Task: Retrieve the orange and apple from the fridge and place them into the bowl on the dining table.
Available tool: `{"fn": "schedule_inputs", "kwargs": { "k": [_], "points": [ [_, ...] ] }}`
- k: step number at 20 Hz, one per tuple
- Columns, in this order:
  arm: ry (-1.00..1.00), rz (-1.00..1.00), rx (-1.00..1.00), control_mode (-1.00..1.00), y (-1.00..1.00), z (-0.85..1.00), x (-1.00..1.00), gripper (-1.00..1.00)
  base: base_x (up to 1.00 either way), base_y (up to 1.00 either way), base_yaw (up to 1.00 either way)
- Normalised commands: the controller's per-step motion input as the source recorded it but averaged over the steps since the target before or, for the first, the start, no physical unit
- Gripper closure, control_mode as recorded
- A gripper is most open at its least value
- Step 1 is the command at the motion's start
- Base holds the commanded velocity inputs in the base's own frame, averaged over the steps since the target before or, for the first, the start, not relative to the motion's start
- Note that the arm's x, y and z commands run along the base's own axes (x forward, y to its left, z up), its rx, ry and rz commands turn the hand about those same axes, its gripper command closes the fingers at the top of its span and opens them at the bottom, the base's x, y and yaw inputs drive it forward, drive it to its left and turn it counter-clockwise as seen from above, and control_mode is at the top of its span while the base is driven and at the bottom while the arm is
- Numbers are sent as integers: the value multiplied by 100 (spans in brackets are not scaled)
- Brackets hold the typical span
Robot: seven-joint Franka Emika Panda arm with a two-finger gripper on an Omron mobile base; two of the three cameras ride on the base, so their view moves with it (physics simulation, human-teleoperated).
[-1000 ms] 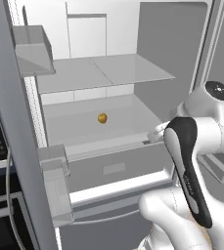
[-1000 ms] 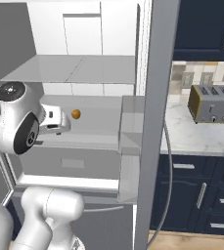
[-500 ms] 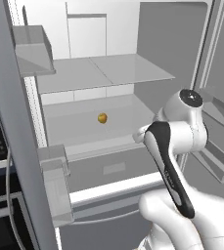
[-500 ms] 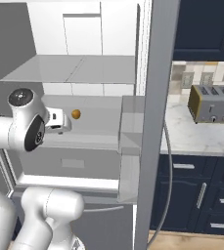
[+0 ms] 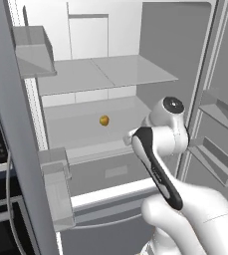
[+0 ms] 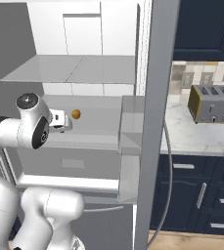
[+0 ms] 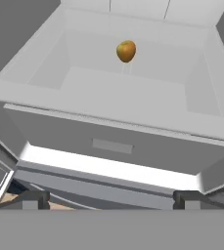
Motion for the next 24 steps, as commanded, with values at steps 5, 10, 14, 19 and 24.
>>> {"fn": "schedule_inputs", "kwargs": {
  "k": [5, 10, 14, 19, 24],
  "points": [
    [0, 0, 0, -100, 12, -20, 48, -100, 0, 0, 0],
    [0, 0, 0, -100, 11, -10, 51, -100, 0, 0, 0],
    [0, 0, 0, -100, 7, -8, 48, -100, 0, 0, 0],
    [0, 0, 1, -100, 1, -16, 39, -100, 0, 0, 0],
    [0, -1, 2, -100, 0, -28, 21, -100, 0, 0, 0]
  ]
}}
